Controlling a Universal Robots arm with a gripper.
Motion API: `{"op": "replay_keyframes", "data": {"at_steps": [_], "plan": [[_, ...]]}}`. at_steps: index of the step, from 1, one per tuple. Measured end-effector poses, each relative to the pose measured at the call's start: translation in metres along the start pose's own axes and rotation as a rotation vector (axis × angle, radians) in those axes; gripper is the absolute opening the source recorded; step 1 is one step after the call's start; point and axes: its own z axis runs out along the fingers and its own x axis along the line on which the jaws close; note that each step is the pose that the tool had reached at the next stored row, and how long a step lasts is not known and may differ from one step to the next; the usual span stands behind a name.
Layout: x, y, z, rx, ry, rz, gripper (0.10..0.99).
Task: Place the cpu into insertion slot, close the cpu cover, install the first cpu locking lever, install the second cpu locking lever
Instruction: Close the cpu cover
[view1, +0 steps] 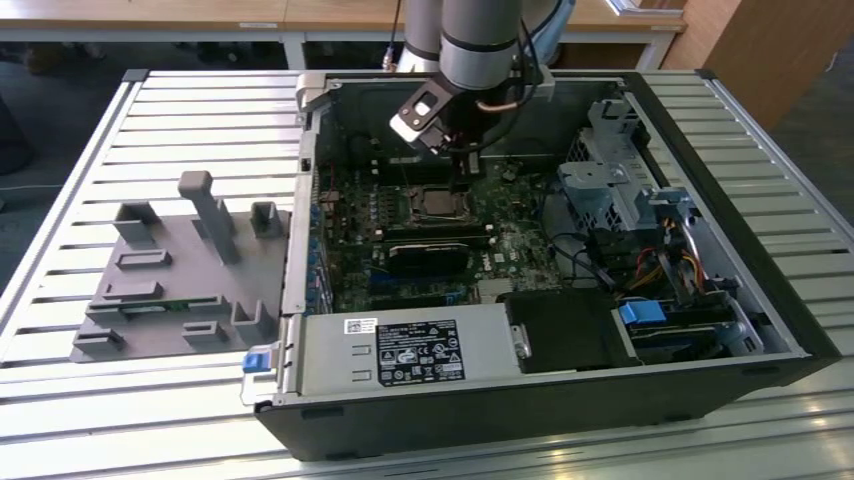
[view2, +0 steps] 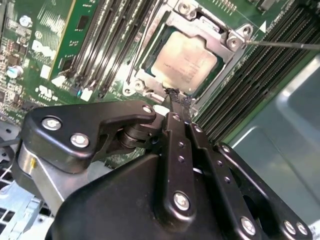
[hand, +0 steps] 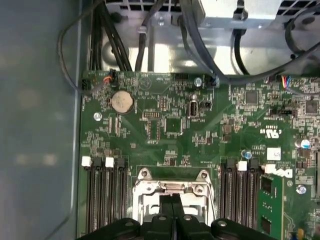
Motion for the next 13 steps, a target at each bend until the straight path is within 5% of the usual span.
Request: {"op": "replay_keyframes", "data": {"at_steps": [6, 13], "plan": [[0.0001, -0.0159, 0.003, 0.0, 0.0001, 0.0, 0.114], [0.0, -0.0218, 0.0086, 0.0, -0.0001, 0.0, 0.114]]}}
